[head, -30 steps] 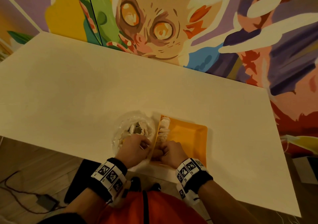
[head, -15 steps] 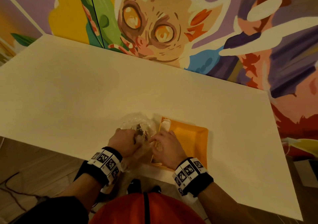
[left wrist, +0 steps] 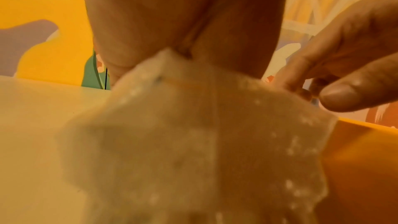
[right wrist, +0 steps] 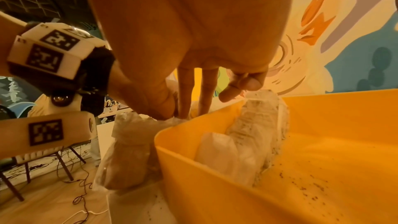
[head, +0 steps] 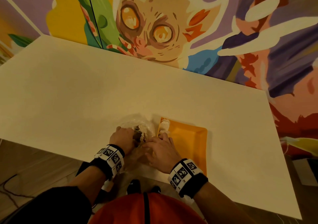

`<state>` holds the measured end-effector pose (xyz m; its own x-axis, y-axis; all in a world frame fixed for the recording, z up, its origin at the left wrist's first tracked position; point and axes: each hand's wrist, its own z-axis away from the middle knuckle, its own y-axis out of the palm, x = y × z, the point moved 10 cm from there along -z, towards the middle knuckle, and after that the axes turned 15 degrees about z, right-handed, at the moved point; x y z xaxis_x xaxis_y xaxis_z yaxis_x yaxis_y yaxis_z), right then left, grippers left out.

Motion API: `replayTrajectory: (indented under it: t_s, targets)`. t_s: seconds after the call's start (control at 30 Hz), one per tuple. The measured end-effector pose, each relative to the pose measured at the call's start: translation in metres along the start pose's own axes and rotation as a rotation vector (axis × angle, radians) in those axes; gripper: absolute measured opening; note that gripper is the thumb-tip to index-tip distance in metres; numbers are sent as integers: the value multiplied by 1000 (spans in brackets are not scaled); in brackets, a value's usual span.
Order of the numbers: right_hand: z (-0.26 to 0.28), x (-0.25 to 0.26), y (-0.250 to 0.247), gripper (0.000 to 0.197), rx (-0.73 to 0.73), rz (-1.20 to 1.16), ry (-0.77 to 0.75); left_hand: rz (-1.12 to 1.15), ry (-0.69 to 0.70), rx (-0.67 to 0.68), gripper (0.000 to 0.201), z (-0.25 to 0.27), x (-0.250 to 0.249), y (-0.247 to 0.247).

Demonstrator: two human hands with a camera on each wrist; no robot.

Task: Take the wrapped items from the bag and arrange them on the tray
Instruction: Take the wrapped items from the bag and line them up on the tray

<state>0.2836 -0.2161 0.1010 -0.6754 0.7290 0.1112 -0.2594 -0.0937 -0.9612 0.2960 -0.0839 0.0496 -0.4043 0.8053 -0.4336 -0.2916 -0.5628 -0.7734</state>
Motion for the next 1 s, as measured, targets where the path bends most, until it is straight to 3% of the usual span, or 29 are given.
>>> replayTrajectory:
  t_s: [0.27, 0.43, 0.57, 0.63, 0.8, 1.0]
  targets:
    - [-2, -6, 2, 30, -24, -83, 31, 171, 188, -84, 18, 18, -12, -32]
    - [-6, -10, -8, 21, -98, -270, 47, 748, 142, -186, 10, 30, 10, -50]
    - [-9, -18, -22, 16, -203, -679, 176, 1316, 5, -213, 12, 39, 22, -47]
    - [-11, -16, -26, 25, -214, -876, 217, 1495, -40, -198, 11, 41, 20, -40]
    - [-27, -4, -14, 47, -146, -983, 249, 1609, -104, -166, 13, 42, 16, -25]
    - [-31, -4, -7, 24, -206, -908, 238, 1701, -200, -114, 16, 46, 17, -11]
